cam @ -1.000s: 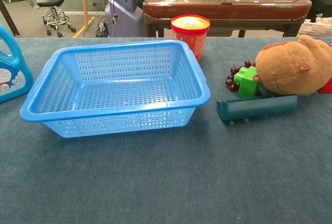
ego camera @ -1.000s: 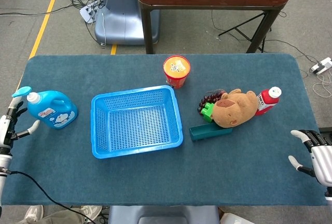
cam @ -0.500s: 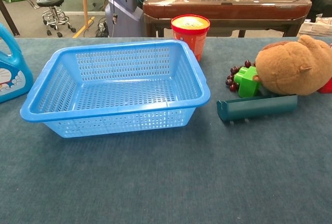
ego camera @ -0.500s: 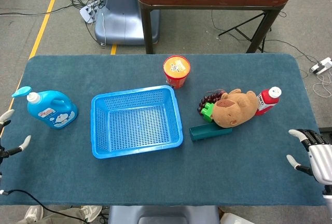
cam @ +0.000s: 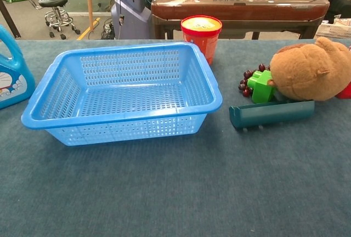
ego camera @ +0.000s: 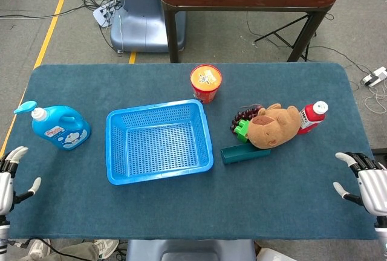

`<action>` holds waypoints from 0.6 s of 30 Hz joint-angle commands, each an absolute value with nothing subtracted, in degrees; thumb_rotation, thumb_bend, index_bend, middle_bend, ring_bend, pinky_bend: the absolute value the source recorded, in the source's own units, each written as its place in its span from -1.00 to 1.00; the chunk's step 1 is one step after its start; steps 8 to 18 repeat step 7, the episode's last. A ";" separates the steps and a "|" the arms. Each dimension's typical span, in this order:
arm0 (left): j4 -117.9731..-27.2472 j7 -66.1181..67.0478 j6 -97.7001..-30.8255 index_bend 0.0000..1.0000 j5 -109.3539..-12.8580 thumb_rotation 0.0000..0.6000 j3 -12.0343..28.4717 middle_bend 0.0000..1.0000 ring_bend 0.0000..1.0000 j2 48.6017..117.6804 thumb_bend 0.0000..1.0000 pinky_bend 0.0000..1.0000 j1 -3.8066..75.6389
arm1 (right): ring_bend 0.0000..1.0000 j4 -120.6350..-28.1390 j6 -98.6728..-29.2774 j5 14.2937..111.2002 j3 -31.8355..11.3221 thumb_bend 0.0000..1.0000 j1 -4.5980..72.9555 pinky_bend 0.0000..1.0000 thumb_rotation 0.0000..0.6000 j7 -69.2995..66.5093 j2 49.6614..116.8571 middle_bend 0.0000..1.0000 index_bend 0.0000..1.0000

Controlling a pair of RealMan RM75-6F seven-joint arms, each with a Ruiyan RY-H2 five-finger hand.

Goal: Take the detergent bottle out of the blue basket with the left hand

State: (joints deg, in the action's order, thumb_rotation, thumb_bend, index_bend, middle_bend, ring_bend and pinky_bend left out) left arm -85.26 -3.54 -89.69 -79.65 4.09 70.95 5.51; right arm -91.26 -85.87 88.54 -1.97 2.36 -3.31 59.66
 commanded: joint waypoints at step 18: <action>-95.68 12.52 -93.25 -0.71 -82.73 1.00 1.36 -0.68 -0.73 70.15 -0.37 -0.70 2.77 | -0.57 -89.87 -87.18 88.68 -2.08 -0.58 1.85 -0.34 1.00 -1.76 61.15 -0.45 -0.49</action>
